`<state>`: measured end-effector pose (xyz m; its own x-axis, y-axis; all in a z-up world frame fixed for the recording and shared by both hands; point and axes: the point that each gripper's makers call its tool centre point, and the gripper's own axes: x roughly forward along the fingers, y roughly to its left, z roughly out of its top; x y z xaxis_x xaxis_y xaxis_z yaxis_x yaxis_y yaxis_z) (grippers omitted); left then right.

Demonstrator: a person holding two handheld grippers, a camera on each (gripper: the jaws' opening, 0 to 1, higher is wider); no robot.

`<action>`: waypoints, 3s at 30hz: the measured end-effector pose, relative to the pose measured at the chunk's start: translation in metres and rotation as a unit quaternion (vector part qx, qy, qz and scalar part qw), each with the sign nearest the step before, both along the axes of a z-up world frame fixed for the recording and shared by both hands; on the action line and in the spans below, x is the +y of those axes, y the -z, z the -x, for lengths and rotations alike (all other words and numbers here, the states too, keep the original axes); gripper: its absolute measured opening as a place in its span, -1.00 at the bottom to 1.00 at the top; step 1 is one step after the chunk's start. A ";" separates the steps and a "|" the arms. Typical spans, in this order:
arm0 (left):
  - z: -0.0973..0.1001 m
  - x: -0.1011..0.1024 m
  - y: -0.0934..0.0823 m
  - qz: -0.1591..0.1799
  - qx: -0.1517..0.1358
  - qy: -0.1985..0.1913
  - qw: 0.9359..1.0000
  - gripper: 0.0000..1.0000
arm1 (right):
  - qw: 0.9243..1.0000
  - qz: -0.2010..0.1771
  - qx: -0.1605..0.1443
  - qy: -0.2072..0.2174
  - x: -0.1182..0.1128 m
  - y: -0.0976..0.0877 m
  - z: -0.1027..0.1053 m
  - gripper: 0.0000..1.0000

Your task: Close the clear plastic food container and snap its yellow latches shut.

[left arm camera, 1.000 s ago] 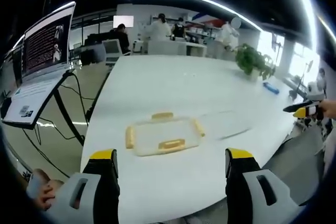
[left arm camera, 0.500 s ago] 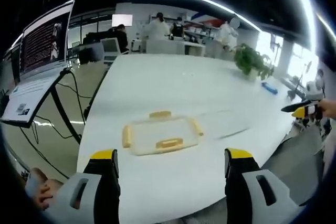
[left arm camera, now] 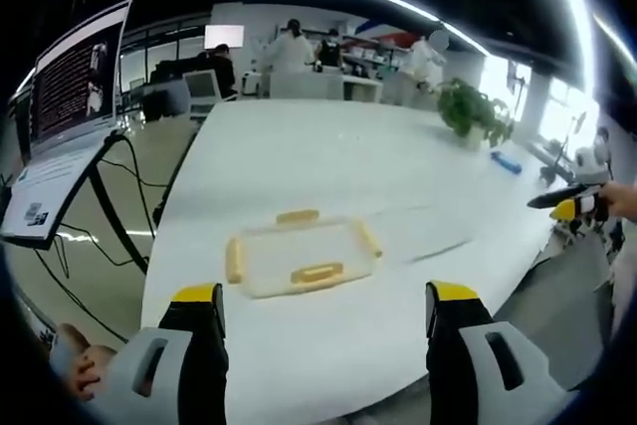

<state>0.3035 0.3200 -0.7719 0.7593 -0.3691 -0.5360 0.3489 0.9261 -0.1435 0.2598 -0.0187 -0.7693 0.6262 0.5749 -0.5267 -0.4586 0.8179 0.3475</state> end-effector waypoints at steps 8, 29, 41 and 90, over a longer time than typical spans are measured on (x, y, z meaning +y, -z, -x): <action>-0.003 -0.001 0.006 -0.006 0.009 0.015 1.000 0.63 | 1.000 -0.003 0.002 -0.012 0.008 -0.002 -0.003 0.45; -0.021 0.008 0.022 -0.019 0.036 0.048 0.998 0.62 | 0.999 0.000 0.009 -0.044 0.042 0.002 -0.023 0.42; -0.035 0.024 0.030 -0.078 0.035 0.072 0.994 0.58 | 0.997 -0.029 -0.005 -0.077 0.079 -0.015 -0.051 0.40; -0.087 0.044 0.089 -0.307 0.110 0.396 0.858 0.50 | 0.912 0.145 -0.011 -0.383 0.234 0.035 -0.123 0.41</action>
<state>0.3902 0.3640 -0.8607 0.2559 -0.3199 -0.9123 0.9309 0.3359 0.1433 0.3824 0.2157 -0.8042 0.1124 0.6866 -0.7183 -0.9384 0.3111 0.1505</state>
